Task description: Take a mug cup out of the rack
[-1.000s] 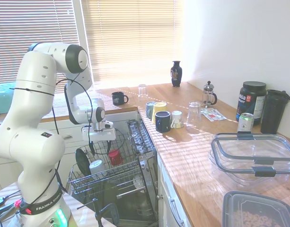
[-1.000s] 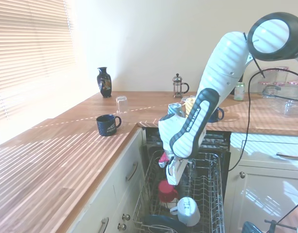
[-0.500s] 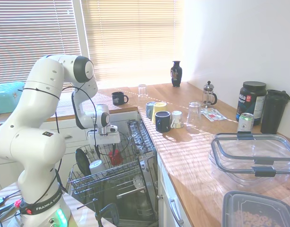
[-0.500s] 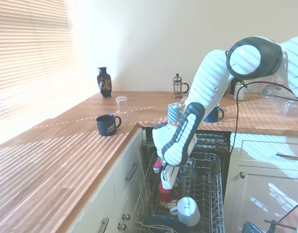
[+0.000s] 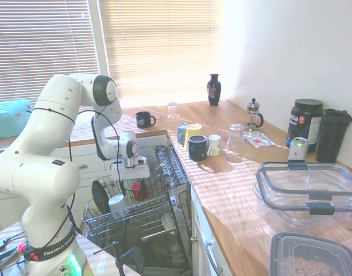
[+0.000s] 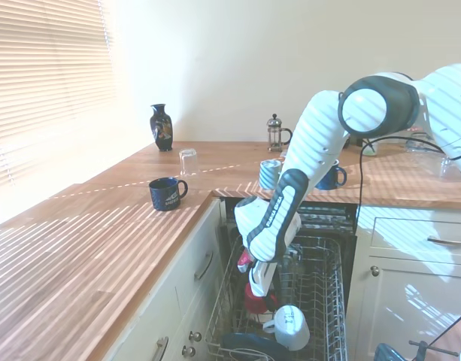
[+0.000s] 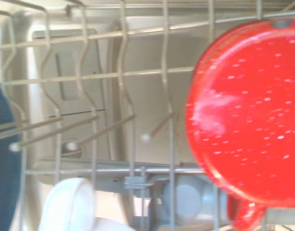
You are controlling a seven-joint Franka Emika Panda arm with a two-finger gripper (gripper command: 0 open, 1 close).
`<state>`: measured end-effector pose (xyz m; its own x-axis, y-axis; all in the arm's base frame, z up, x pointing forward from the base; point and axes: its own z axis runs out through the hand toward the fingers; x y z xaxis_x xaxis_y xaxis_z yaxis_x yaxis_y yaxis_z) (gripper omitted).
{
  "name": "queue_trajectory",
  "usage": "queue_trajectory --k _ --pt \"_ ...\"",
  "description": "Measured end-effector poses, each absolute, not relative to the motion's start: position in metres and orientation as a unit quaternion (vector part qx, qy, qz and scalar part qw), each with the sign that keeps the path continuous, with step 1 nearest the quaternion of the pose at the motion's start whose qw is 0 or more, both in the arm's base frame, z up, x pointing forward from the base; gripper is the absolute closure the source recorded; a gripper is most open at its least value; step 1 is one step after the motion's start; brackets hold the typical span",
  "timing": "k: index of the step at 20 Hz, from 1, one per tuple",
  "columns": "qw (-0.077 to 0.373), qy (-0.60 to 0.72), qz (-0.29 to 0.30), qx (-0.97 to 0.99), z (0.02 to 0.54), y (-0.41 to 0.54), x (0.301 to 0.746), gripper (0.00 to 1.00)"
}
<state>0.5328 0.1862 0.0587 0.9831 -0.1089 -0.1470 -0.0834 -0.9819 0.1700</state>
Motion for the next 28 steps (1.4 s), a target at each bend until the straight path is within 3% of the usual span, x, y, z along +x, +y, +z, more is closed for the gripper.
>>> queue_trajectory --k 28 --pt "0.078 -0.056 -0.092 0.991 0.036 0.198 0.561 1.00"
